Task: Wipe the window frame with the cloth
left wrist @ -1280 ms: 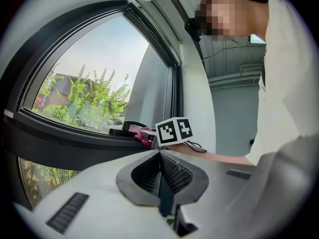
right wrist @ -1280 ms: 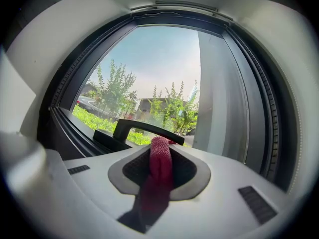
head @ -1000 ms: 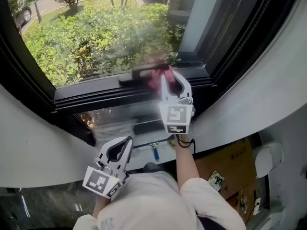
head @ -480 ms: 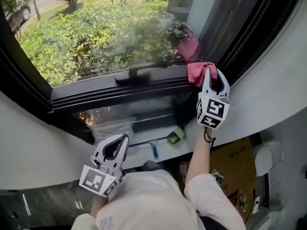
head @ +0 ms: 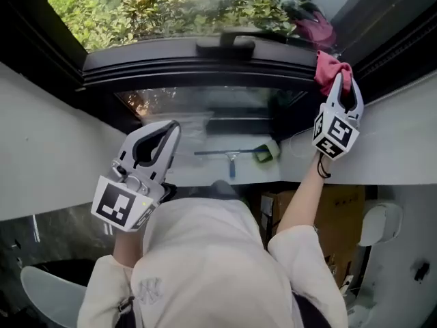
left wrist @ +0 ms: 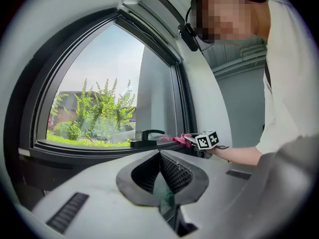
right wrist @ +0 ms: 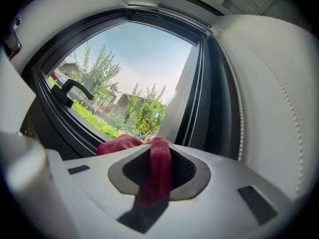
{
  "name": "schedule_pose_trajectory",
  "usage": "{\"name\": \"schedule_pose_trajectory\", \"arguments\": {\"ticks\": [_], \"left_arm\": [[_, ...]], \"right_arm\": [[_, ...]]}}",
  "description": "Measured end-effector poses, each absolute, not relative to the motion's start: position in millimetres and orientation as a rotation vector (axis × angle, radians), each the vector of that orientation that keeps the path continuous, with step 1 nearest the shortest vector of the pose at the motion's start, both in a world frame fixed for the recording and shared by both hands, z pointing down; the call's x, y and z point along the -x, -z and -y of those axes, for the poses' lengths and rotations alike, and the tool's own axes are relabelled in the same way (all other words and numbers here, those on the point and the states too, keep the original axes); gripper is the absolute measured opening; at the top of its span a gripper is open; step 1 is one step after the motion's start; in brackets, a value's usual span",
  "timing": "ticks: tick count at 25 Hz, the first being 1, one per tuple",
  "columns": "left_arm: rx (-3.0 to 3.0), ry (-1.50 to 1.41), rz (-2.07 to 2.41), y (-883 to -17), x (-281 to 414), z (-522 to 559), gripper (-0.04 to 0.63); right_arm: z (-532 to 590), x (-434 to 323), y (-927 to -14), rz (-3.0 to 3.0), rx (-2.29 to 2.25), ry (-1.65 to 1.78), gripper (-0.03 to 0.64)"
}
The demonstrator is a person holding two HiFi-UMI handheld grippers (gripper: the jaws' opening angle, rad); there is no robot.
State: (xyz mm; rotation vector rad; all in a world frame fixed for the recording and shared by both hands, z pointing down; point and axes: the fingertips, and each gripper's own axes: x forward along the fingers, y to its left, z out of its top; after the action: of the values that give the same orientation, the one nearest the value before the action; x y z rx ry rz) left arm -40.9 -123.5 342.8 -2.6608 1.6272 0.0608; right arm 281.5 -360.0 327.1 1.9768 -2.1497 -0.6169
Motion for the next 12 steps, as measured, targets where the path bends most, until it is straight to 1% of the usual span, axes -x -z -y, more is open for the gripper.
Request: {"name": "schedule_pose_trajectory", "arguments": {"ticks": [6,12], "left_arm": [[2.583,-0.06,-1.719,-337.7,72.9,118.8,0.011],[2.575,-0.068,-1.77,-343.0,82.9,112.7,0.011]], "right_arm": [[360.4,-281.0,-327.3,2.178,-2.02,0.579,0.092],[360.8,-281.9,-328.5,2.185,-2.036,0.555,0.092]]}}
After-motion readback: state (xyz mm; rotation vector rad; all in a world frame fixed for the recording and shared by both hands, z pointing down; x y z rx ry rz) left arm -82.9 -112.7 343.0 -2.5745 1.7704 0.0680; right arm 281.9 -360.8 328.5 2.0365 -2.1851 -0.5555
